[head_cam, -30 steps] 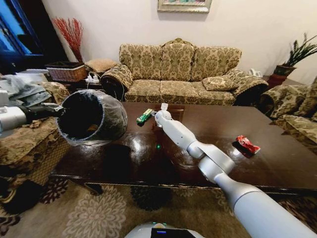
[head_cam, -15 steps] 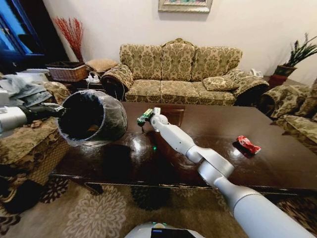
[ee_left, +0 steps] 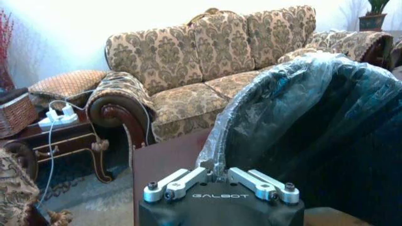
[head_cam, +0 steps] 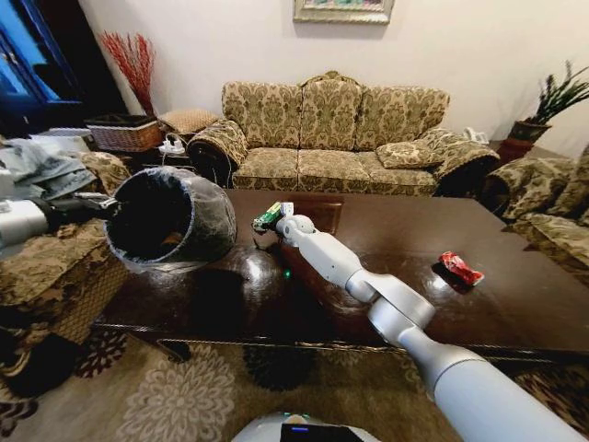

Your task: Move to the front of the table and place the trash on the table into the trash bin.

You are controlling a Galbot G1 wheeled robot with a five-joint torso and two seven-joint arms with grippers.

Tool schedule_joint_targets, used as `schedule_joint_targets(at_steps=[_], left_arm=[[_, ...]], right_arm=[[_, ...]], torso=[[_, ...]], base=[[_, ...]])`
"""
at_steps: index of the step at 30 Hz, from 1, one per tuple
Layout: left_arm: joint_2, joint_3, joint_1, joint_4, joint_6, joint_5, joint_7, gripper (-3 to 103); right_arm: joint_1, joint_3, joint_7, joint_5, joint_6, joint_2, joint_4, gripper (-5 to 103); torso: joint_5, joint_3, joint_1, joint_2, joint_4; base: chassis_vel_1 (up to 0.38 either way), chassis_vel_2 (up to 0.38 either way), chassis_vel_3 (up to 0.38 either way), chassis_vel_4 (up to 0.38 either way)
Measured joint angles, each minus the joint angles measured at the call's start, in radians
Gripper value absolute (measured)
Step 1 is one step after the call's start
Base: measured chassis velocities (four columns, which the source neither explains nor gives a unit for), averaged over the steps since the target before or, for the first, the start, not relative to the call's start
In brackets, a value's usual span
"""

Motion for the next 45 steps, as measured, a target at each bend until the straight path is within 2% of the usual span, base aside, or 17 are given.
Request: schedule_joint_targets(at_steps=[6,8,9,12,14,18,20,22,23,27,29,32,33,34,41,45], left_arm=[[0.001,0.004,-0.001,0.004,0.0,0.0,0.0,0],[0.003,0.004,-0.002,0.007,0.0,0.0,0.0,0],[0.003,0.004,-0.002,0.007,0.0,0.0,0.0,0],[0.005,0.003,-0.002,0.008,0.0,0.0,0.0,0],[0.005,0.003,-0.002,0.008,0.0,0.0,0.001,0],[0.006,0.003,-0.002,0.009,-0.001,0.0,0.002,0],[0.007,0.003,-0.002,0.01,-0.001,0.0,0.002,0],[0.007,0.003,-0.003,0.011,-0.002,-0.001,0.002,0],[0.007,0.003,-0.003,0.011,-0.002,-0.001,0.002,0],[0.005,0.003,-0.002,0.016,-0.004,-0.001,0.005,0],[0.005,0.003,-0.001,0.018,-0.005,-0.001,0.006,0],[0.004,0.001,-0.001,0.02,-0.006,-0.001,0.01,0],[0.004,0.001,-0.001,0.02,-0.006,-0.001,0.01,0],[0.005,0.001,-0.001,0.02,-0.006,-0.002,0.011,0],[0.005,0.001,-0.002,0.025,-0.012,-0.002,0.015,0],[0.004,0.001,-0.003,0.028,-0.016,-0.002,0.018,0]], right_arm=[[0.0,0.002,-0.005,-0.023,0.007,0.0,-0.022,101],[0.003,0.001,-0.007,-0.027,0.015,0.0,-0.035,94],[0.003,0.001,-0.007,-0.027,0.015,0.0,-0.035,94],[0.011,0.008,-0.012,-0.033,0.016,0.0,-0.052,78],[0.013,0.008,-0.015,-0.034,0.016,0.0,-0.055,78],[0.014,0.006,-0.016,-0.036,0.015,-0.001,-0.055,56],[0.014,0.005,-0.015,-0.036,0.014,-0.001,-0.053,56],[0.014,-0.001,-0.011,-0.036,0.014,0.0,-0.051,45],[0.014,-0.001,-0.011,-0.036,0.014,0.0,-0.051,45],[0.015,-0.007,-0.005,-0.042,0.015,0.0,-0.051,24],[0.016,-0.007,-0.003,-0.043,0.016,0.0,-0.051,24],[0.02,-0.007,0.004,-0.049,0.02,0.0,-0.051,8],[0.02,-0.007,0.004,-0.049,0.02,0.0,-0.051,8],[0.02,-0.007,0.007,-0.051,0.02,0.0,-0.049,3],[-0.005,-0.065,0.06,-0.046,0.025,0.0,0.073,0],[-0.026,-0.128,0.118,-0.03,0.031,0.0,0.219,0]], torso=[[0.0,0.0,0.0,0.0,-0.0005],[0.0001,0.0,0.0,0.0,-0.0001],[0.0001,0.0,0.0,0.0,-0.0001],[0.0001,0.0,0.0,0.0,-0.0002],[0.0001,0.0,0.0,0.0,-0.0005],[0.0001,0.0,0.0,0.0,-0.0003],[0.0,0.0,0.0,0.0,-0.0002],[0.0001,0.0,0.0,0.0,-0.0001],[0.0001,0.0,0.0,0.0,-0.0001],[0.0001,0.0,0.0,0.0,-0.0002],[0.0001,0.0,0.0,0.0,-0.0002],[0.0001,0.0,0.0,0.0,-0.0001],[0.0001,0.0,0.0,0.0,-0.0001],[0.0,0.0,0.0,0.0,-0.0002],[0.0,0.0,0.0,0.0,-0.0004],[0.0,0.0,0.0,0.0,0.0001]], base=[[0.0,0.0,0.0,0.0],[0.0,0.0,0.0,0.0],[0.0,0.0,0.0,0.0],[0.0,0.0,0.0,0.0],[0.0,0.0,0.0,0.0],[0.0,0.0,0.0,0.0],[0.0,0.0,0.0,0.0],[0.0,0.0,0.0,0.0],[0.0,0.0,0.0,0.0],[0.0,0.0,0.0,0.0],[0.0,0.0,0.0,0.0],[0.0,0.0,0.0,0.0],[0.0,0.0,0.0,0.0],[0.0,0.0,0.0,0.0],[0.0,0.0,0.0,0.0],[0.0,0.0,0.0,0.0]])
